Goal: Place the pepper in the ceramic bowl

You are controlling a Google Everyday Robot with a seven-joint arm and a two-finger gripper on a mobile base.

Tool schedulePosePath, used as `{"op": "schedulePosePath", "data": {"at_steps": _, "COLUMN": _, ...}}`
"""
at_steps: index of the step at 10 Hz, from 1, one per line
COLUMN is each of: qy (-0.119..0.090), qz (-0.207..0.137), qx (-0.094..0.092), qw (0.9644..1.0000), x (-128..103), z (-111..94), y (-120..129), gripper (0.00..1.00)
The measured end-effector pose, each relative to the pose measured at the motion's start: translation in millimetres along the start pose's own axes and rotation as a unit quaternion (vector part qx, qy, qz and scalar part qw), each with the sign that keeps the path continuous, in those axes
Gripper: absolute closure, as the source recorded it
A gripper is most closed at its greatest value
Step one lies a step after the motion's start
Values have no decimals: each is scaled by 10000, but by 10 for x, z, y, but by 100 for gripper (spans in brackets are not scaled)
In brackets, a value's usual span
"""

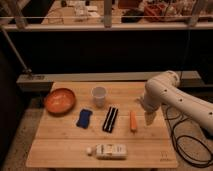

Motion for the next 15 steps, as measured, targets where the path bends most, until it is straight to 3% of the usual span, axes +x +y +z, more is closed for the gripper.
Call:
{"op": "schedulePosePath", "data": {"at_steps": 8, "qy": -92, "qz": -600, "qx": -48, "qw": 9981, "x": -58, "z": 280, "y": -25, "gripper": 20}}
{"op": "schedulePosePath", "data": {"at_steps": 15, "qy": -229, "qz": -1039, "qx": -133, "qw": 9942, "x": -78, "z": 560, "y": -1, "gripper": 20}}
